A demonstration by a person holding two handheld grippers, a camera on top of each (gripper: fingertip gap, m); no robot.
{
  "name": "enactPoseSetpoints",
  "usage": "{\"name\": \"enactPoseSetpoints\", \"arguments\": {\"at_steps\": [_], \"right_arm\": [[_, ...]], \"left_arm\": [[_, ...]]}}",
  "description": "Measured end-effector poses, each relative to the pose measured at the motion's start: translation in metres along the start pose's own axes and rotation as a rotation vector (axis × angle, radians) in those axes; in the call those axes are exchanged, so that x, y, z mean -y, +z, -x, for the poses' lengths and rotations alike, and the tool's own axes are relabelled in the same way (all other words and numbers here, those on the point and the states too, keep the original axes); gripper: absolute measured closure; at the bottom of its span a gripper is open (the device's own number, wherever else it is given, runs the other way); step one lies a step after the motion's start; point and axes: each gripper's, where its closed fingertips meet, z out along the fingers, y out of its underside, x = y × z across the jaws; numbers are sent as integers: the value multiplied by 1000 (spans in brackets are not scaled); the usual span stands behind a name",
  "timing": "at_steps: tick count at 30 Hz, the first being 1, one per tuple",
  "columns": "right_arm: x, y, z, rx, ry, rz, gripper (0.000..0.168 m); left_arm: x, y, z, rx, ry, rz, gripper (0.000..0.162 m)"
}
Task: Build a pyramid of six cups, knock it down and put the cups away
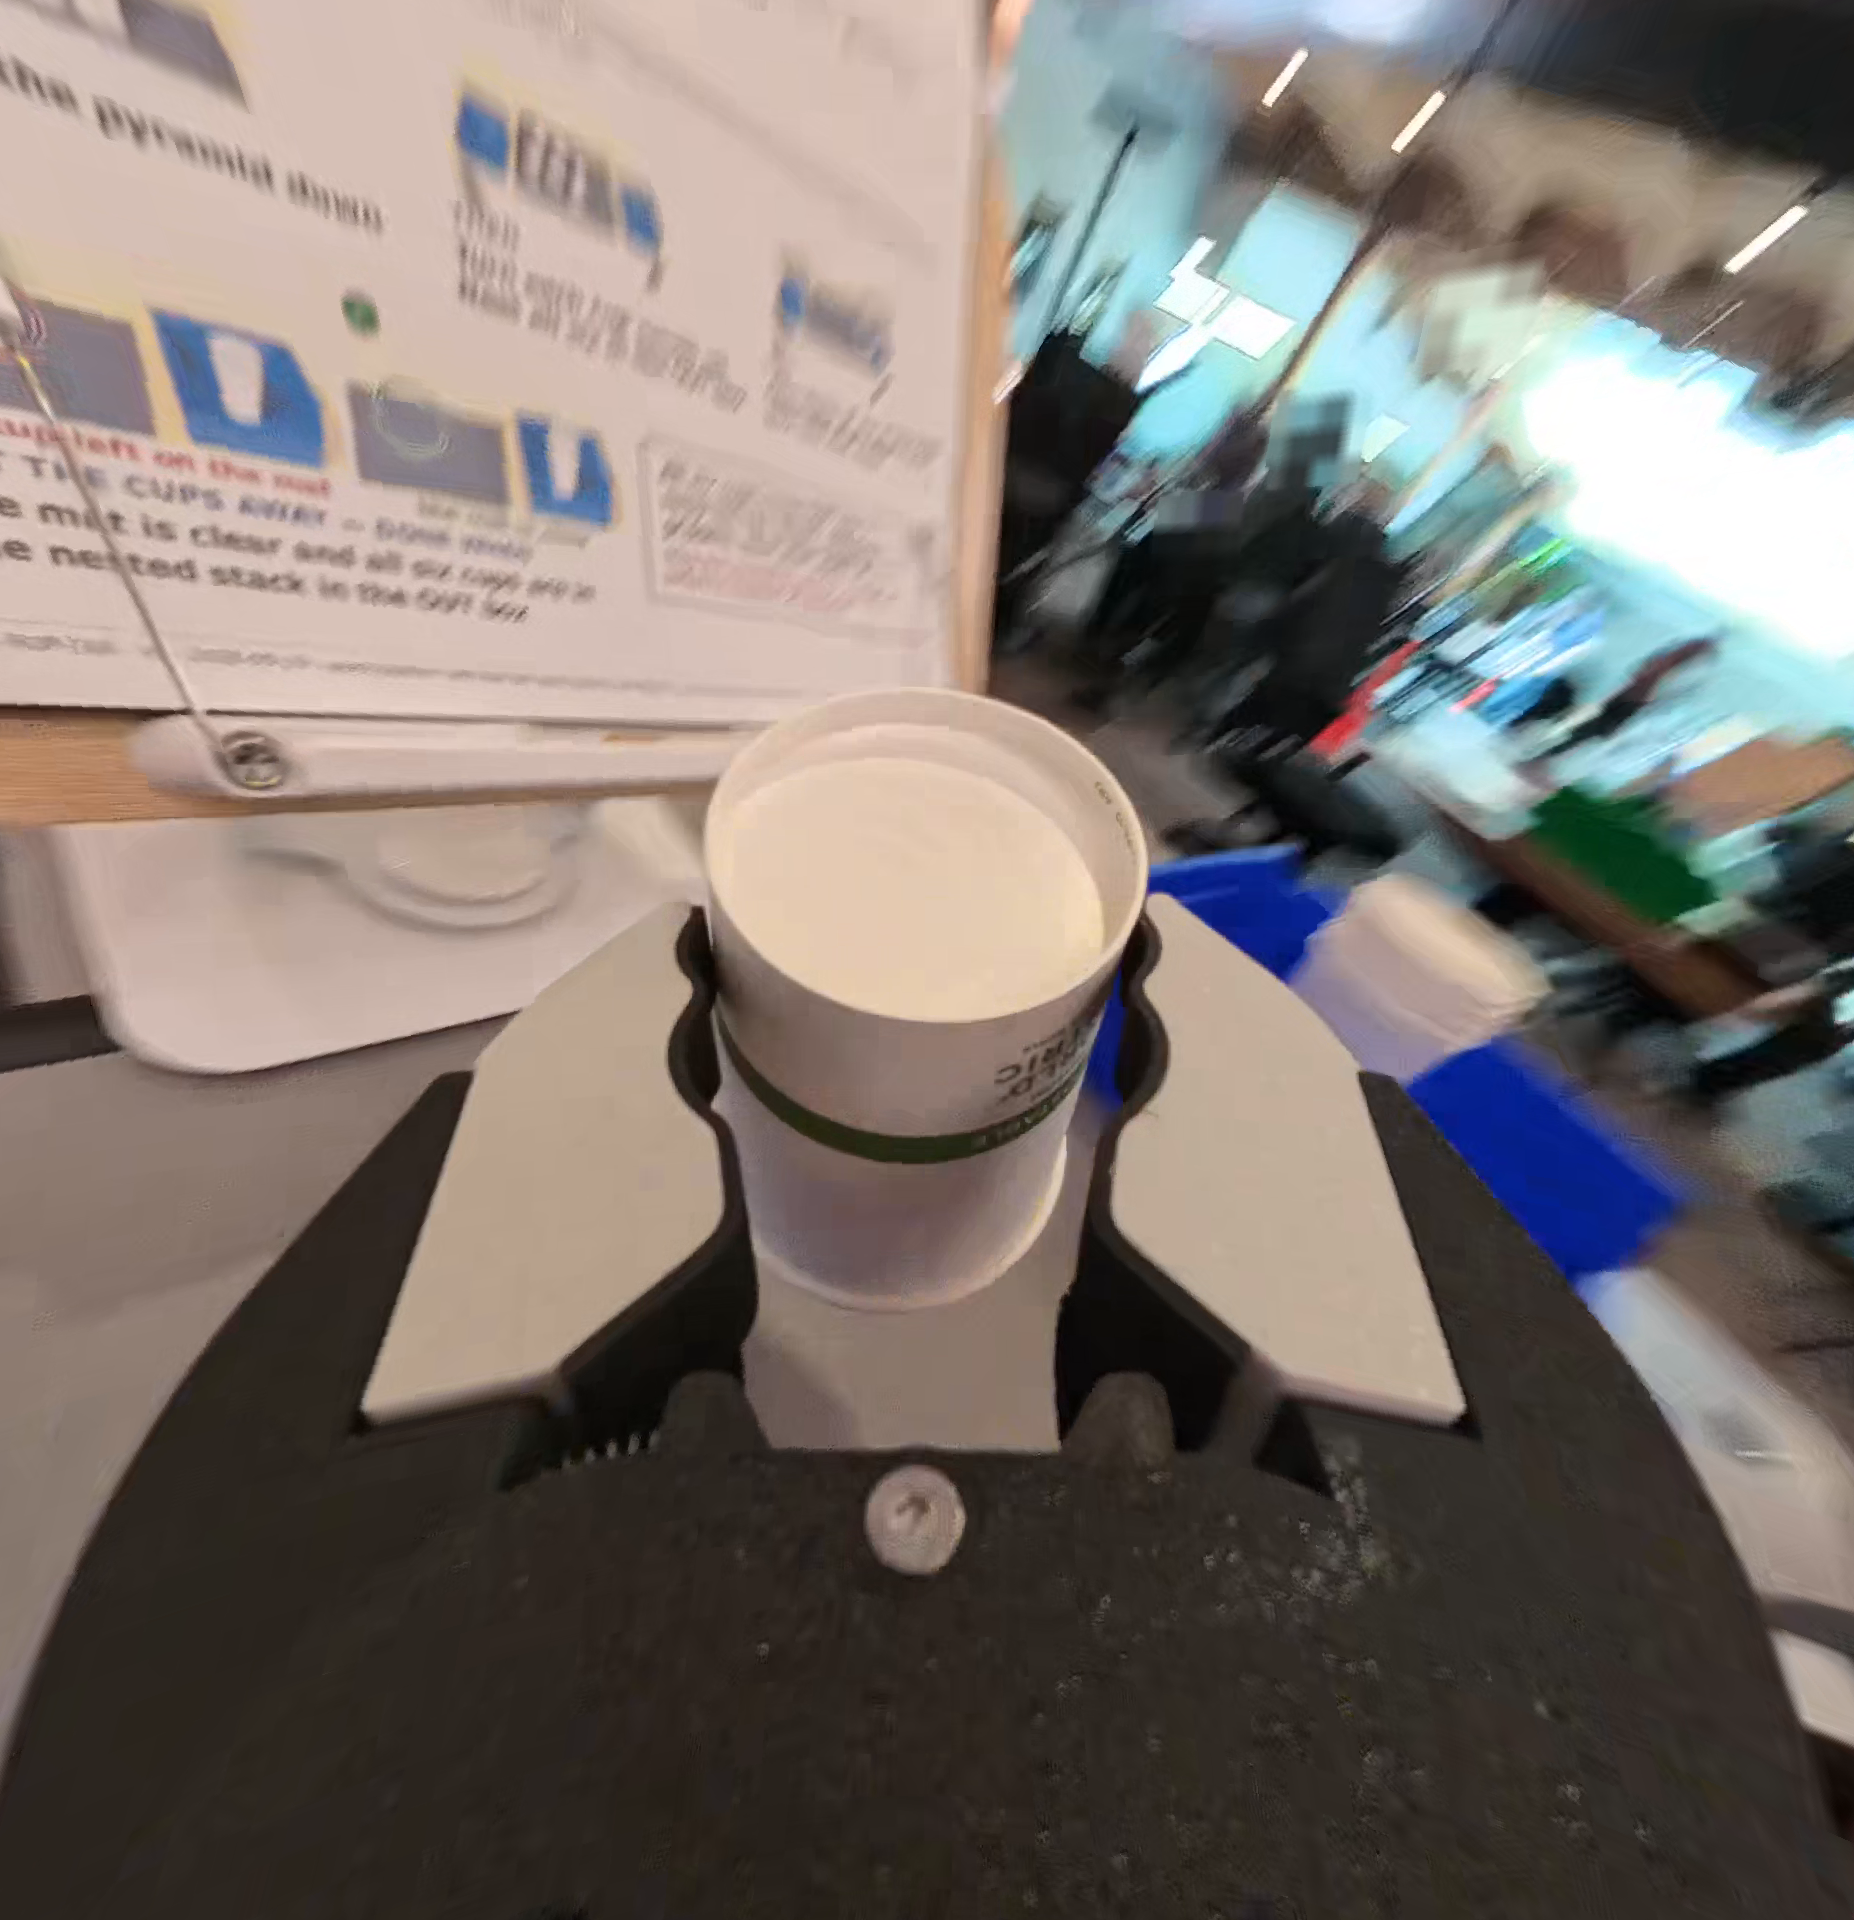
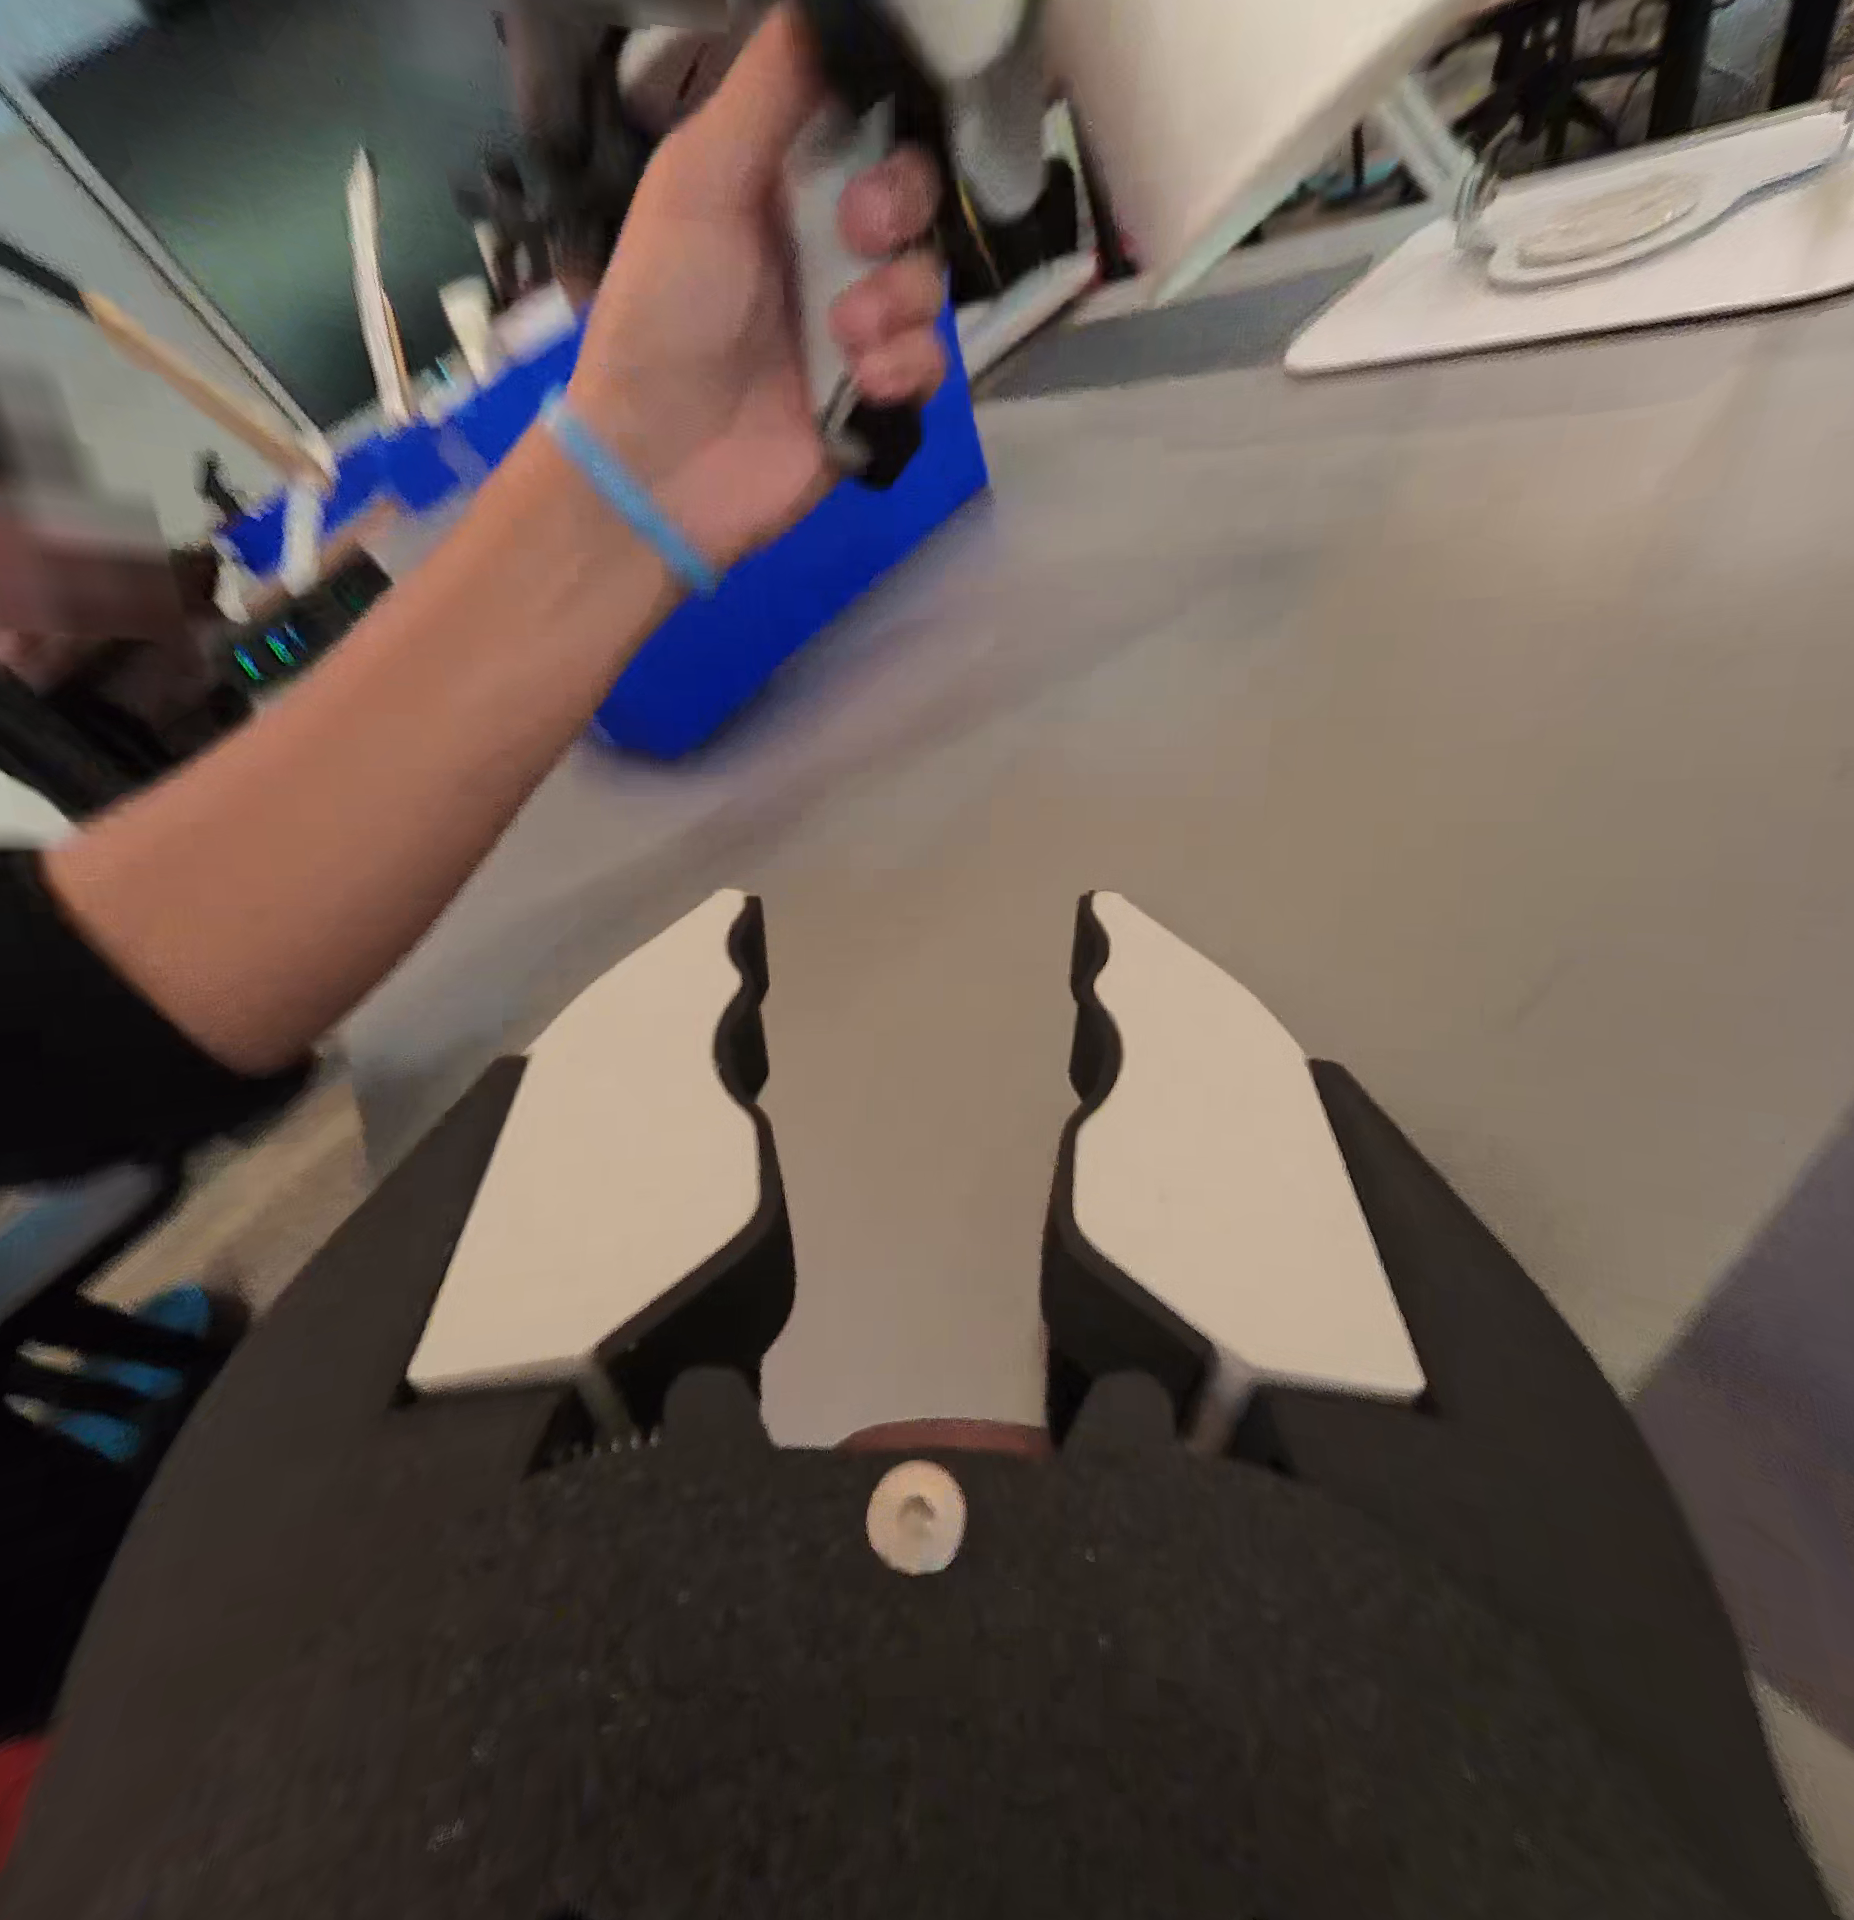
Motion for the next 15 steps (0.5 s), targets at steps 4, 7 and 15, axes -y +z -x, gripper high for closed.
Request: {"name": "enactPoseSetpoints", "arguments": {"at_steps": [4,7,15], "right_arm": [[75,0,14,110,173,-297,118],[127,8,47,389,297,-418,119],[171,44,90,669,354,-416,128]], "left_arm": [[41,-72,-55,-390,-213,-248,88],[53,-107,-80,-560,-289,-334,88],[41,-130,-109,-696,-286,-344,88]]}}
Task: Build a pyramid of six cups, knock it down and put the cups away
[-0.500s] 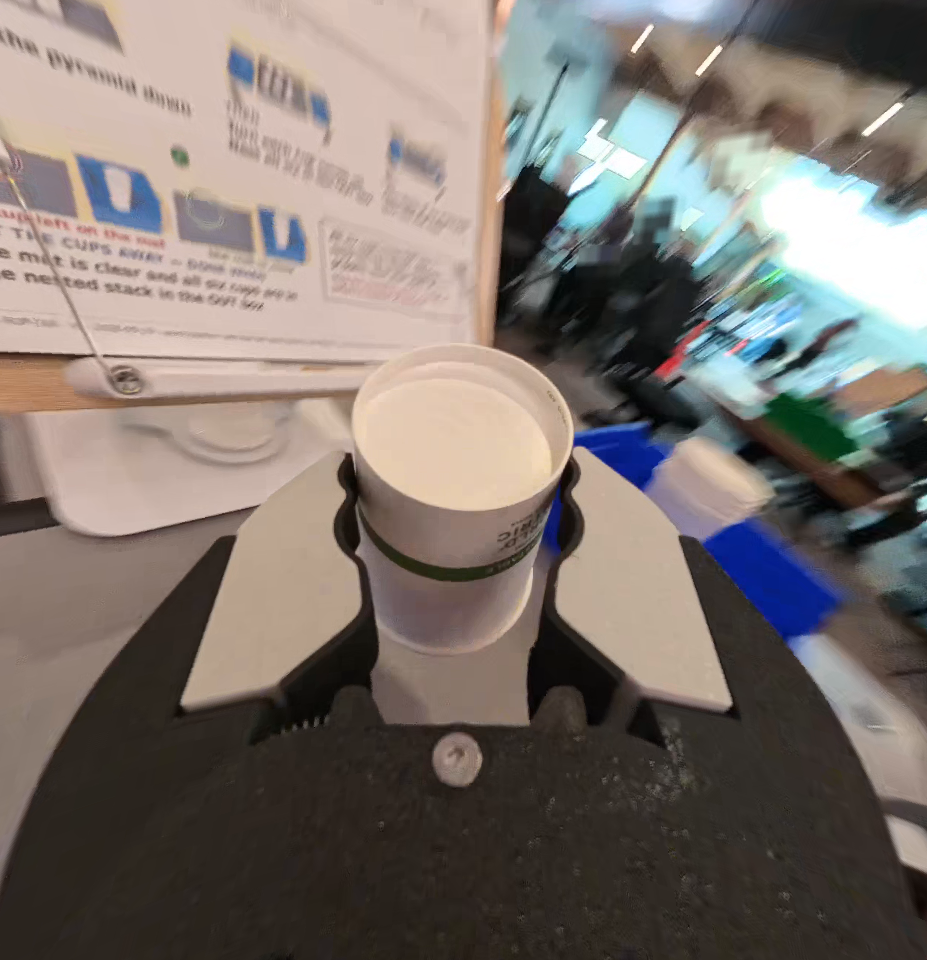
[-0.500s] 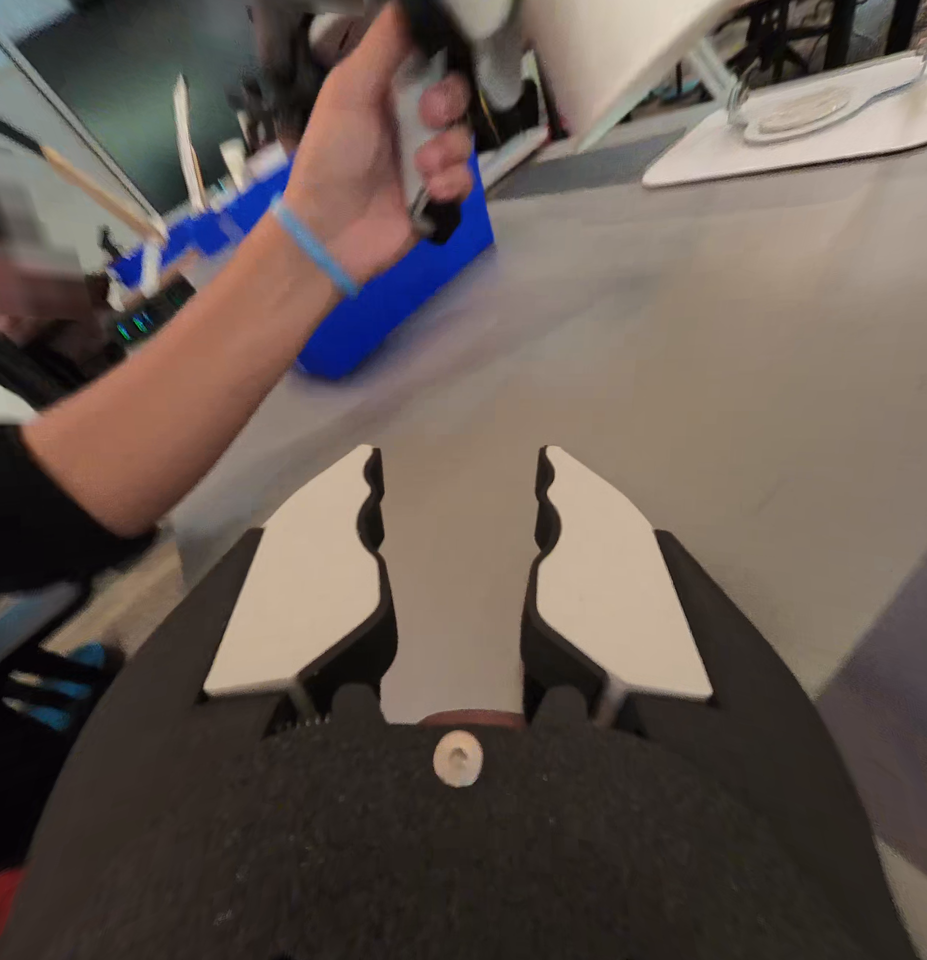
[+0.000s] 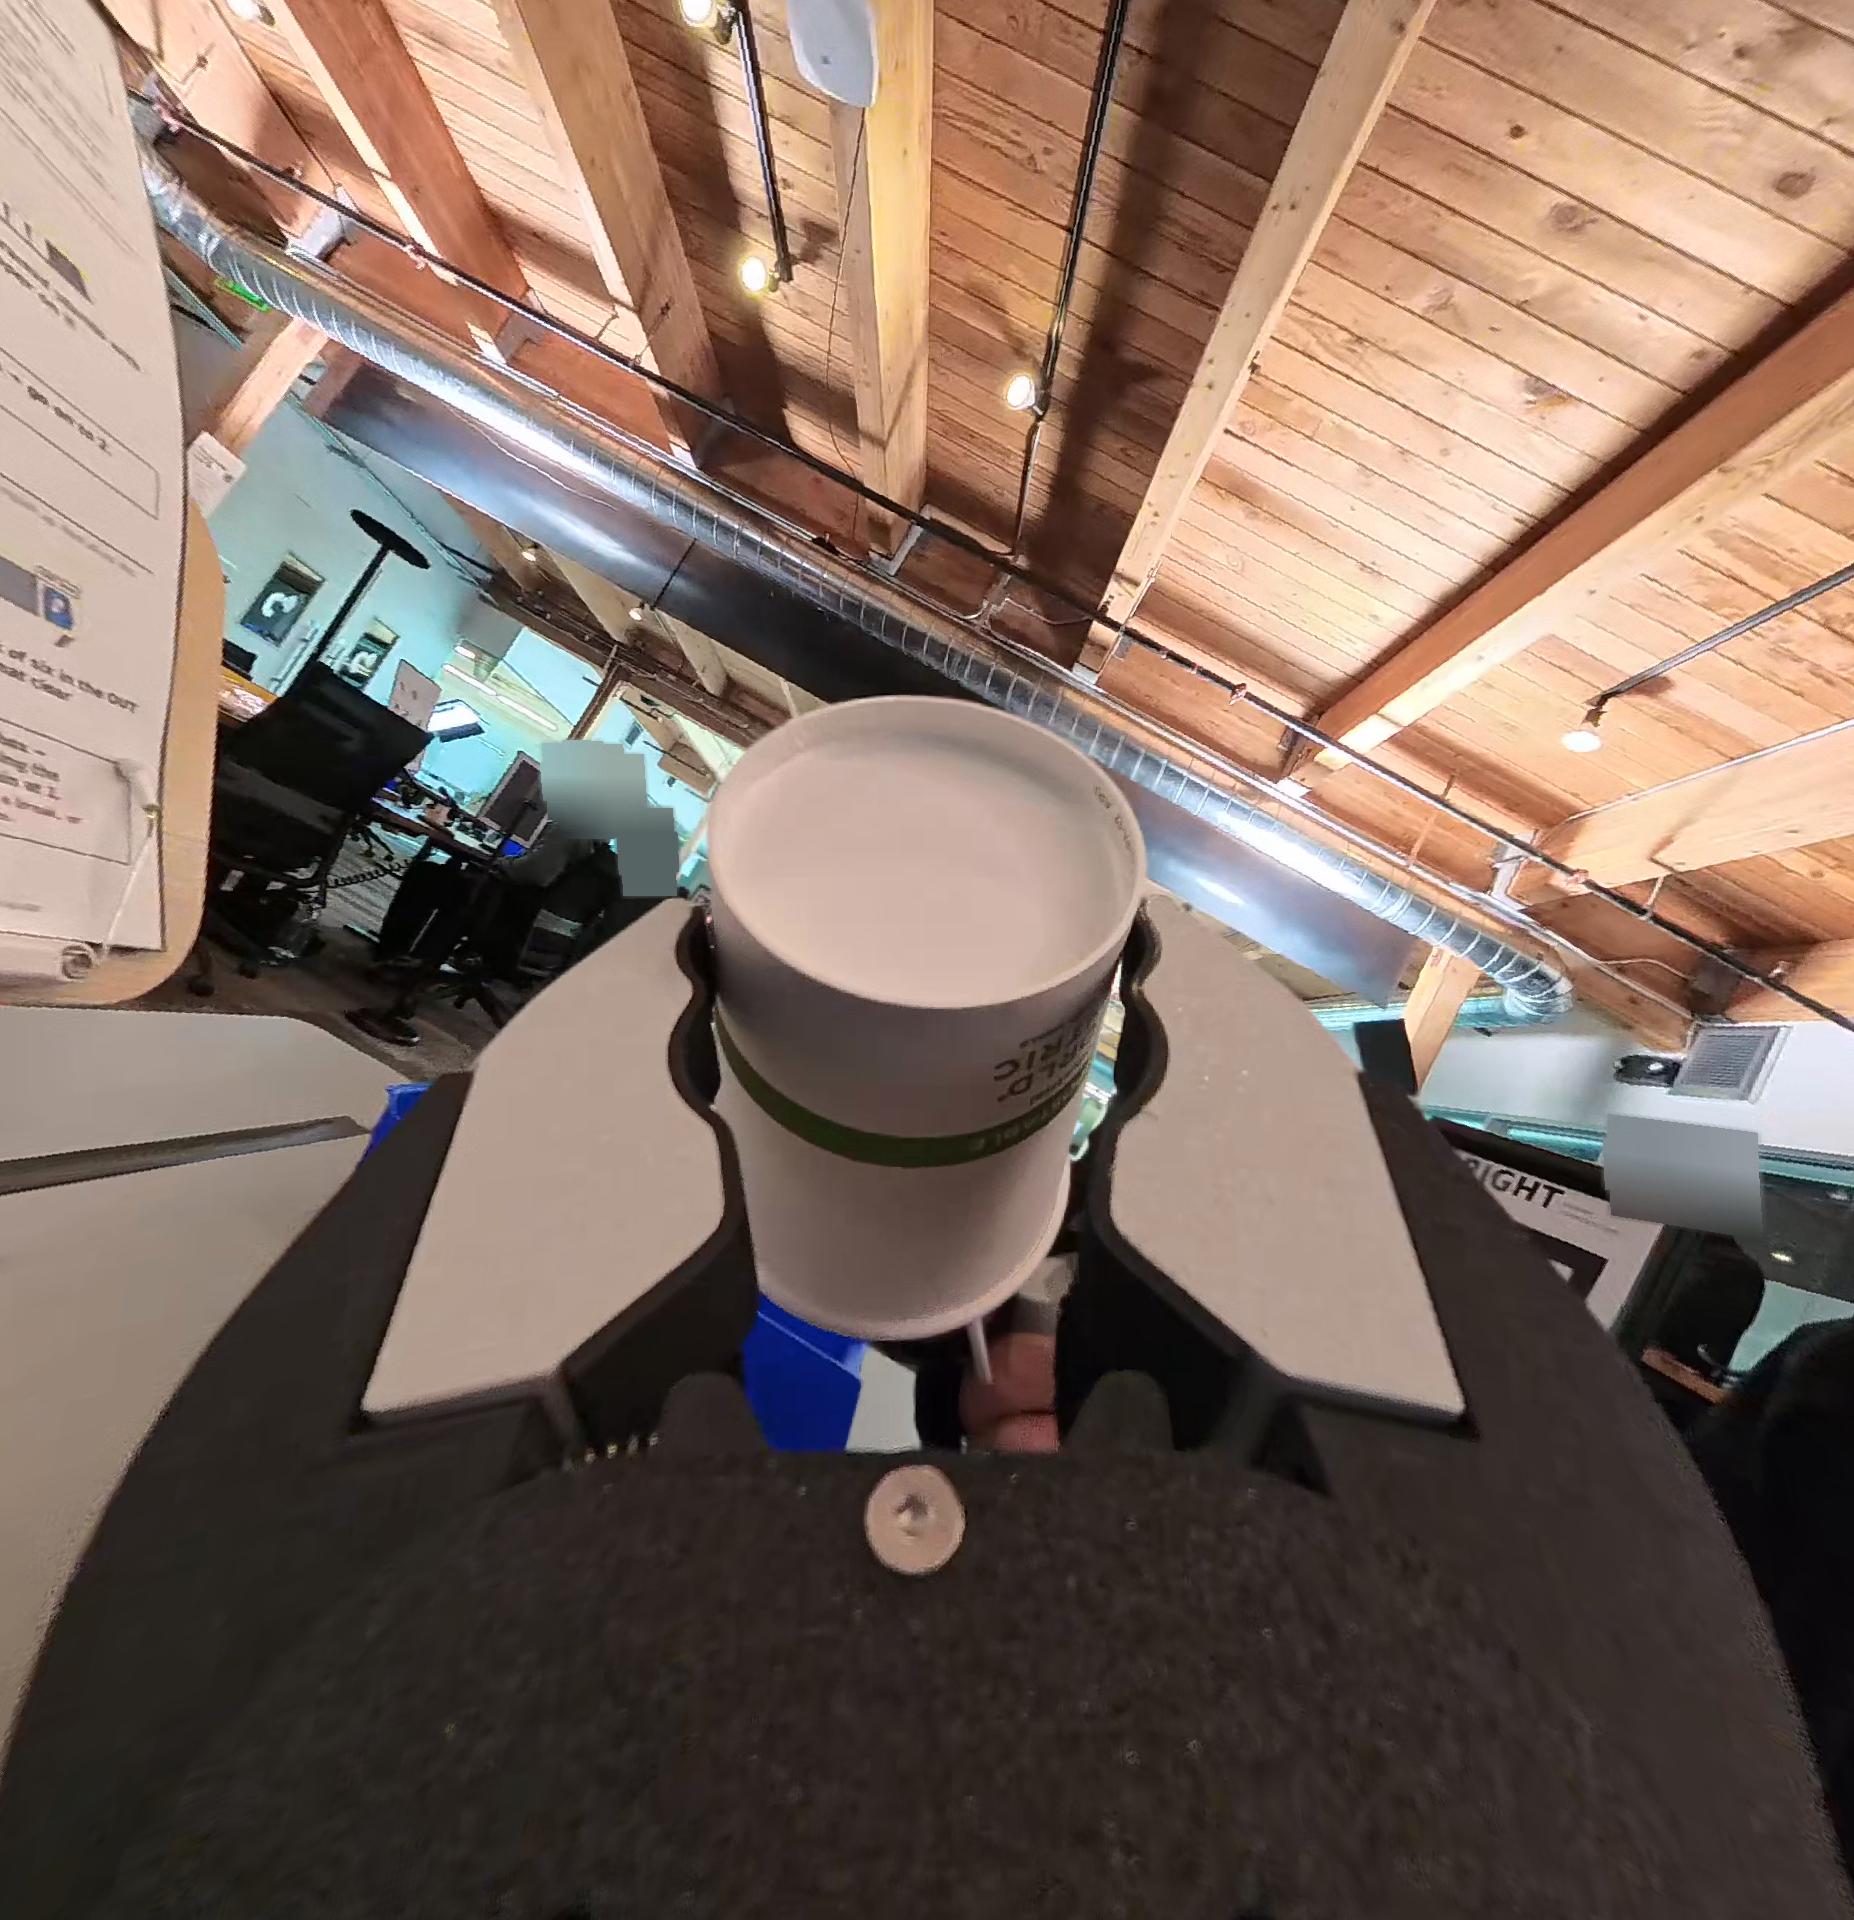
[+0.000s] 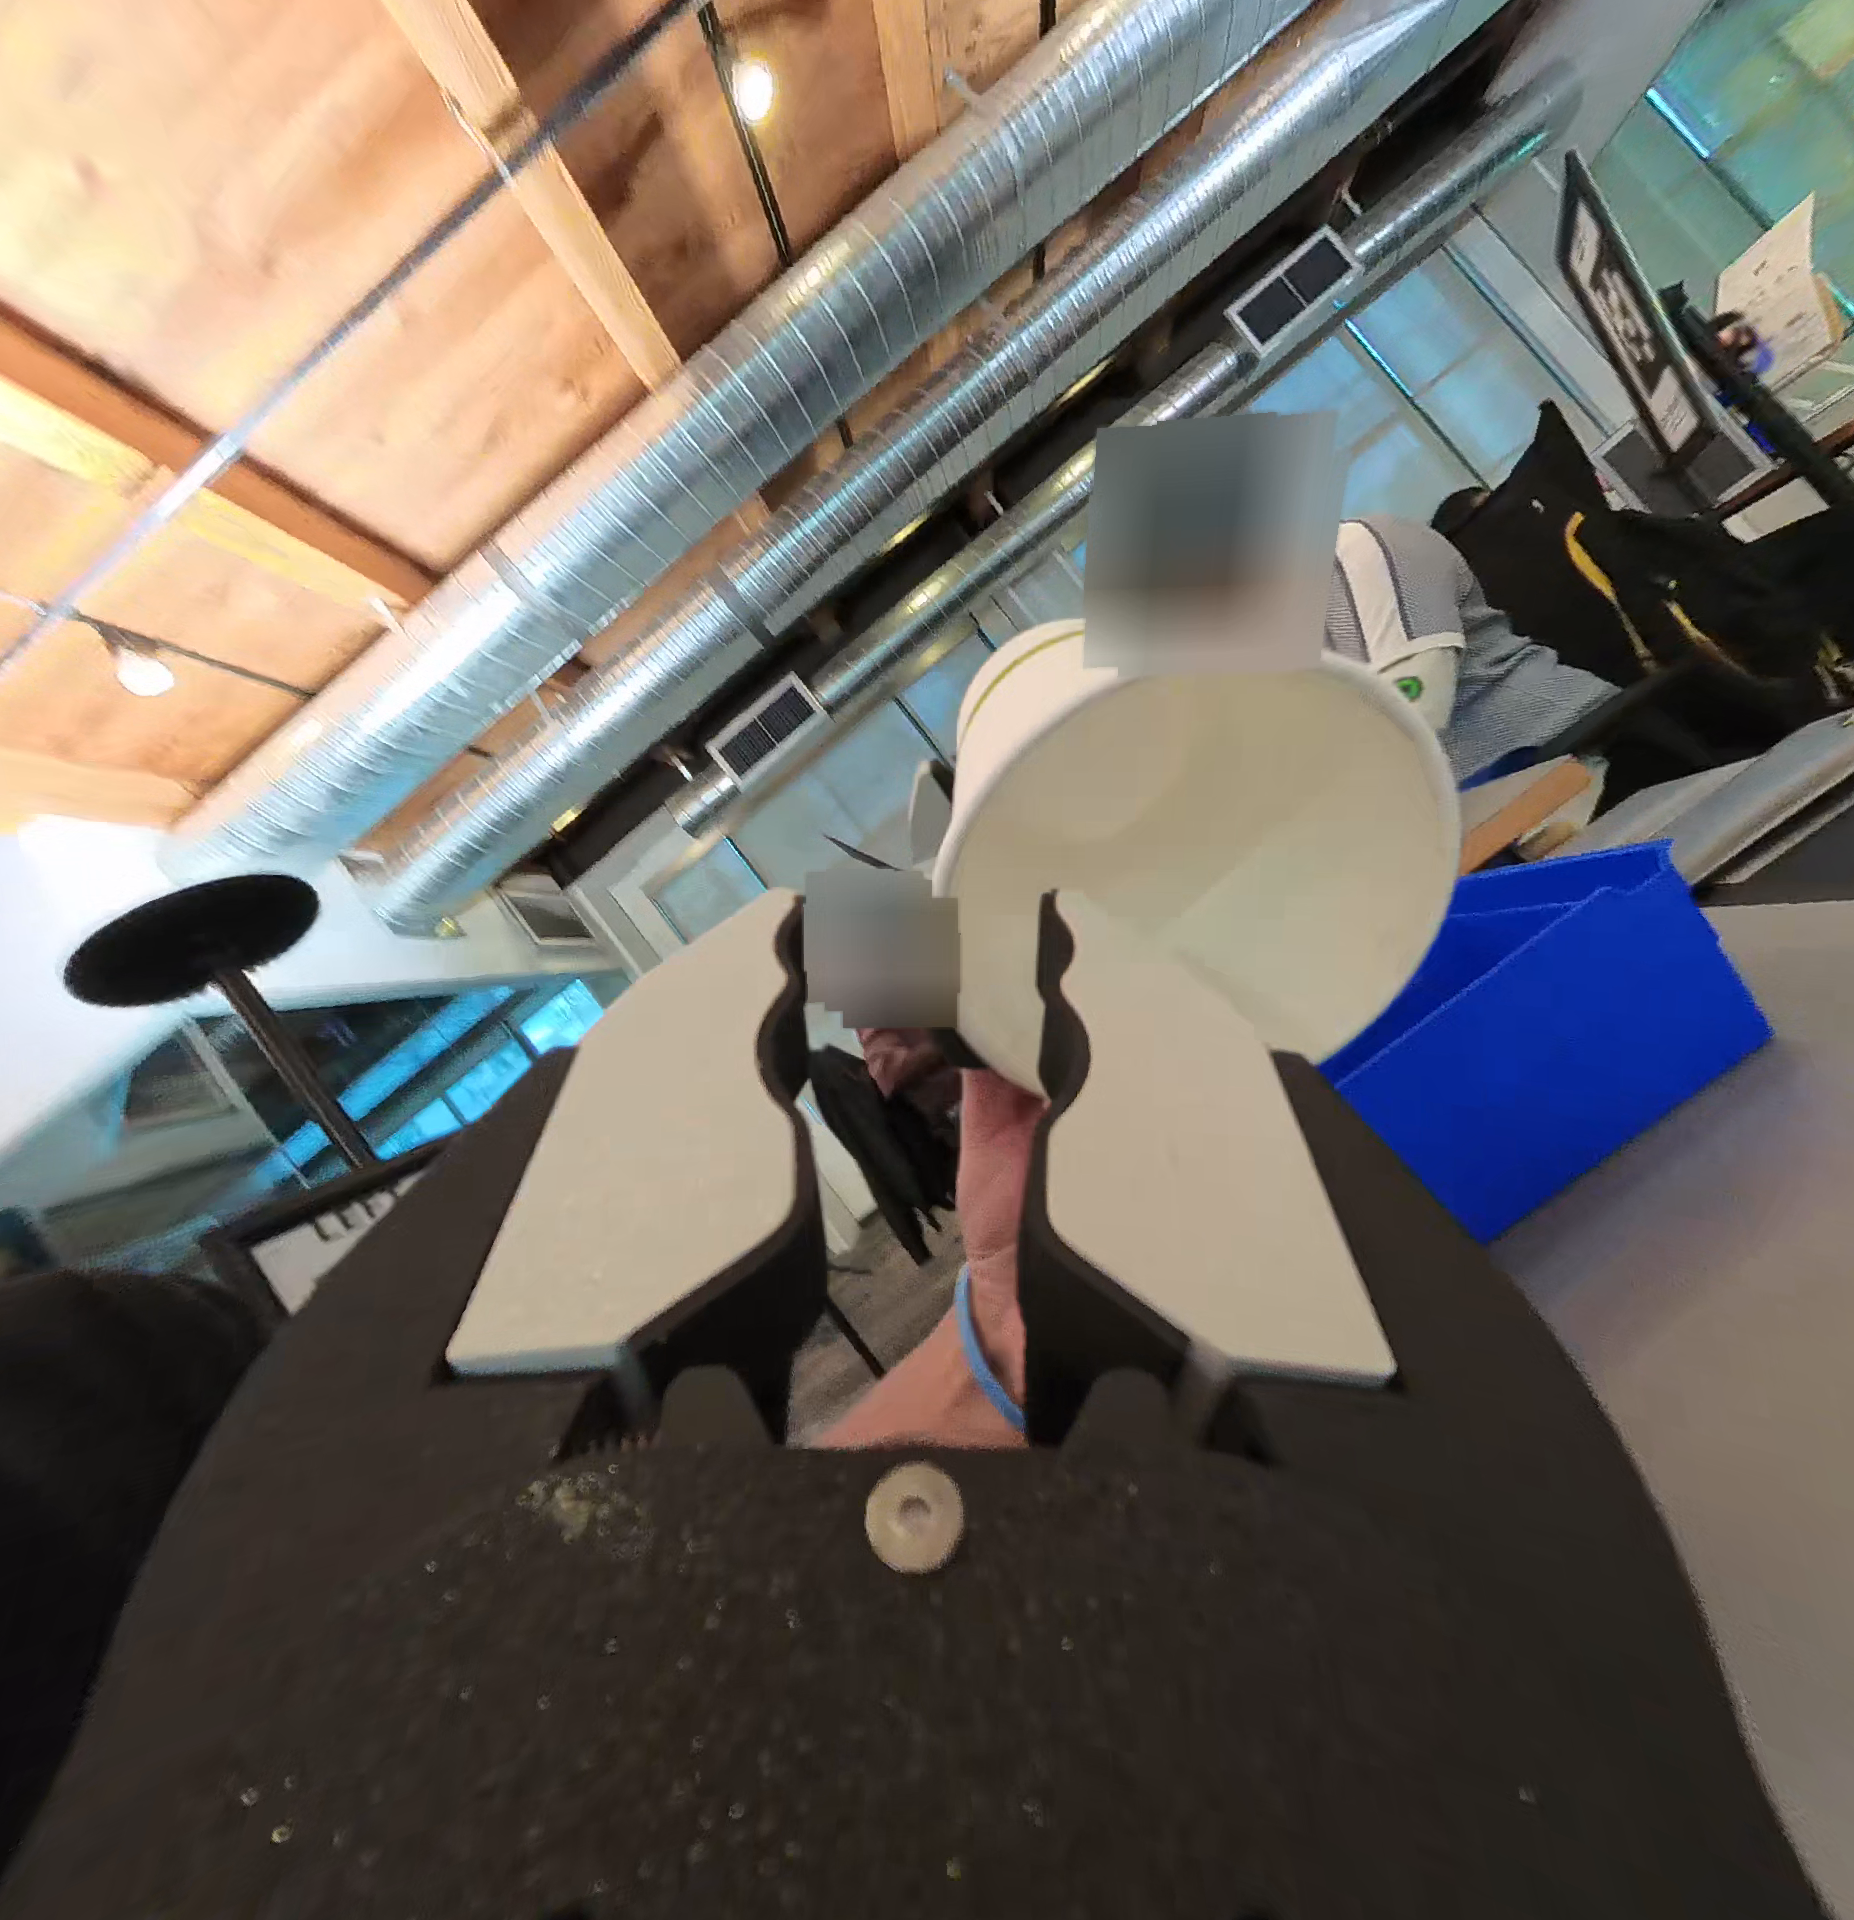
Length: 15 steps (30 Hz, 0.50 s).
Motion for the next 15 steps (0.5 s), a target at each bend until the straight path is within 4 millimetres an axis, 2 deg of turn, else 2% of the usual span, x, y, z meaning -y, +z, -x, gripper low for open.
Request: {"name": "enactPoseSetpoints", "arguments": {"at_steps": [2,5,9,10,12,15], "right_arm": [[-5,6,0,-4,-37,29,134],[-7,6,-1,-12,-55,32,163],[-6,0,-6,-47,-69,42,167],[-4,-2,-4,-46,-83,41,167],[3,-10,1,-52,-105,54,167],[30,-29,10,-149,-286,102,166]], "left_arm": [[-5,-1,0,0,-15,4,88],[-11,-2,0,-9,-31,14,88],[-16,-3,3,28,-70,50,87],[-18,-5,3,47,-87,67,76],[-25,-16,2,100,-98,113,59],[-49,-44,-6,200,3,228,58]]}}
